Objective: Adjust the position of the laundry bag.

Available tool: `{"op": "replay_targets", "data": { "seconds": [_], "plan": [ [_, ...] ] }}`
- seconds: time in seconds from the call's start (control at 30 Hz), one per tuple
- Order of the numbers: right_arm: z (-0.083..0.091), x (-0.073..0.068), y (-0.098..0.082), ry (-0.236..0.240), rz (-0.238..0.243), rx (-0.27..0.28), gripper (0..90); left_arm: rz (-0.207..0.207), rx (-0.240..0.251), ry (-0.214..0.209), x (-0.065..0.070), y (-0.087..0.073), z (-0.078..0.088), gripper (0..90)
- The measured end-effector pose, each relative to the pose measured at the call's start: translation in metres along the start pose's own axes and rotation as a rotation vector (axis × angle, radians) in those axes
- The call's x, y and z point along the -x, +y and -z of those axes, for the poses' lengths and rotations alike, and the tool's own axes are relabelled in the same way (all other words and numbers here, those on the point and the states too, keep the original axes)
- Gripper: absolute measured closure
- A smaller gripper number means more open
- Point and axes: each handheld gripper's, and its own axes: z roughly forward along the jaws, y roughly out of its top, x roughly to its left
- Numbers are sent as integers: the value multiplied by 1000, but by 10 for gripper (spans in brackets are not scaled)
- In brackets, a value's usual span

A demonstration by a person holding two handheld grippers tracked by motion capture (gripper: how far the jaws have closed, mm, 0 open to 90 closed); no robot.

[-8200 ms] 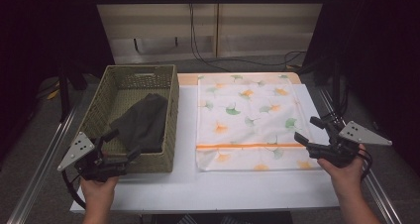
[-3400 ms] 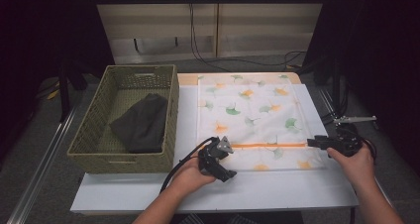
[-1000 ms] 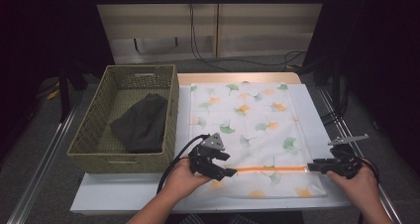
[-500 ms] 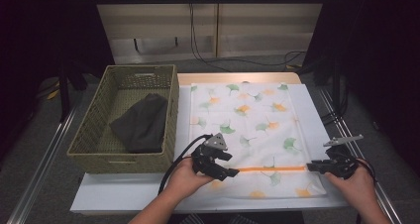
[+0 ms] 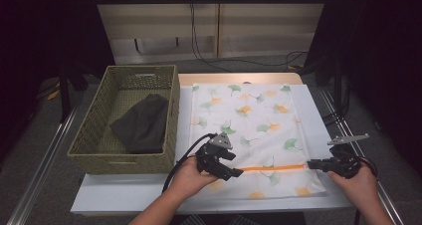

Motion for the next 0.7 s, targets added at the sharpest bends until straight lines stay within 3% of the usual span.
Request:
{"op": "replay_targets", "data": {
  "seconds": [0.27,0.33,0.47,0.57,0.7],
  "plan": [
    [15,-7,15,25,13,30,875,-8,37,-5,5,13,-8,327],
    [17,-9,17,34,6,35,875,-34,27,8,9,19,-12,303],
    [20,-11,20,55,14,52,875,-53,35,-3,14,27,-21,309],
    [23,-12,22,59,8,65,875,-35,73,-35,14,32,-31,310],
    [25,-15,21,82,22,102,875,-51,62,-49,13,35,-40,310]
  ]
}}
